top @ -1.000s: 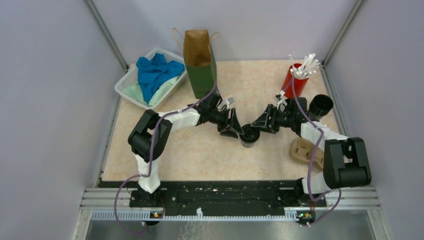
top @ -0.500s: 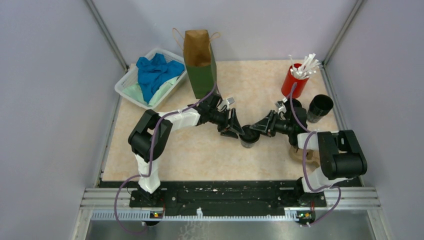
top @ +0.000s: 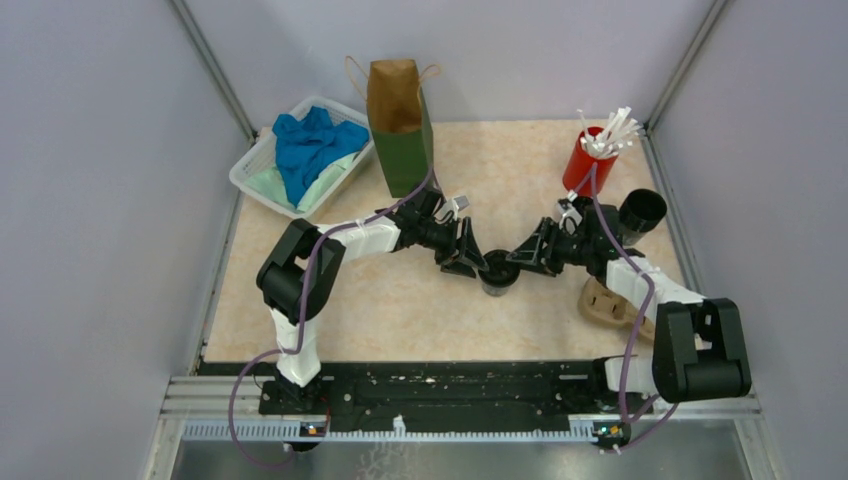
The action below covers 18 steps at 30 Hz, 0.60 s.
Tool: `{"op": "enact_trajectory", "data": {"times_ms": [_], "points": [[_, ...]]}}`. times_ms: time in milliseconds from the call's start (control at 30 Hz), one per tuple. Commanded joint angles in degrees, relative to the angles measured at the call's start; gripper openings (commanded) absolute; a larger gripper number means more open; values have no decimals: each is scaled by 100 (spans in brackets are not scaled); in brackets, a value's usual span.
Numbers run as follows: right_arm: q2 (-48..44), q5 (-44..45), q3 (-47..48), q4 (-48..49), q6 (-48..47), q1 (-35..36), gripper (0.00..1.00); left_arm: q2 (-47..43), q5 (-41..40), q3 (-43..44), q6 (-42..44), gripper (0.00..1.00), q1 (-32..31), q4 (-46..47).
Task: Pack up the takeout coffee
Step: Close the cup lid on the coffee cup.
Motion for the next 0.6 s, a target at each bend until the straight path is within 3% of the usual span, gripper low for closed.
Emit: {"op": "enact_trajectory", "data": {"times_ms": [0,167,333,467,567], "points": [[-11,-93,-132,-98,-21,39,52,439,-932,-286,401,57,-72,-592],[405,-23,-653,947,380,30,37,470,-936,-268,420,57,-67,-609],[737,-287,-1294,2428,1166,2,33,473,-927,-269,416,57,-73,-607],[342,-146,-1062,1597,695,-11,36,444,-928,-226,434,57,-73,-663],[-64,106,-442,211,14,-12,54,369,-909,-167,420,57,-67,-700]]}}
